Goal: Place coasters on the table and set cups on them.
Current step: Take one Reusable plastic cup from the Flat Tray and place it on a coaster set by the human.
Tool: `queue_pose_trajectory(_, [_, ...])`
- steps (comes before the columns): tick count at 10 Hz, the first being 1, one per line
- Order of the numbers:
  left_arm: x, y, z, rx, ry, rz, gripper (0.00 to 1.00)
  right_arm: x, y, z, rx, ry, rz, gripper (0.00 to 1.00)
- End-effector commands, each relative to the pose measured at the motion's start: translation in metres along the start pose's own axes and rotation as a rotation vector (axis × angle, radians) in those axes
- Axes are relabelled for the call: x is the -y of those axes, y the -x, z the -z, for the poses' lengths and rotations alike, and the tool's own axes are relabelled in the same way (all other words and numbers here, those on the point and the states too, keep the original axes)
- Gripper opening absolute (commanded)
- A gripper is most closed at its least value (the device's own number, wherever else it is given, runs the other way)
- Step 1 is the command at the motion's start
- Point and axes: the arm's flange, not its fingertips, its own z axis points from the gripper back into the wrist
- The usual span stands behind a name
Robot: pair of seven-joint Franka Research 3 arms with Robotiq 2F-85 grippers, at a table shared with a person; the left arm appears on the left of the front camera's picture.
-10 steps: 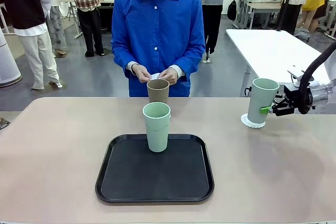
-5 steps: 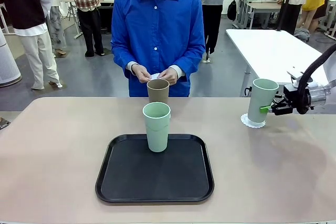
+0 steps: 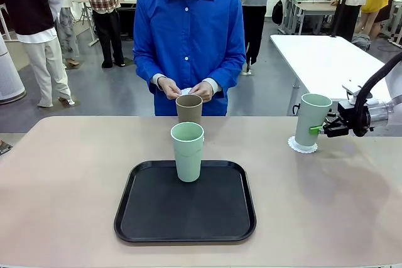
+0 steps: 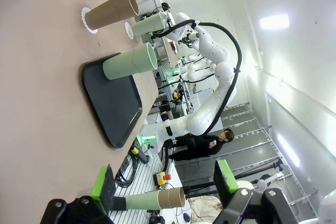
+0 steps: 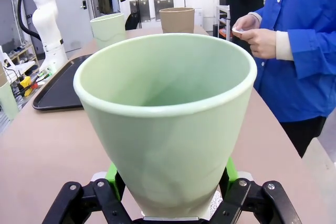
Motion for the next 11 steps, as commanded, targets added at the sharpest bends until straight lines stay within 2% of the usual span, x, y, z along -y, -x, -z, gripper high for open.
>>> queue_pose_trajectory(1, [0.002, -0.001, -0.002, 0.002, 0.003, 0.008, 1.00, 0.000, 0.000, 0.000, -0.004, -0.004, -0.011, 0.84])
queue_pose_trajectory(11, [0.002, -0.001, -0.002, 0.002, 0.003, 0.008, 1.00, 0.013, 0.018, 0.015, -0.015, -0.018, 0.004, 0.84])
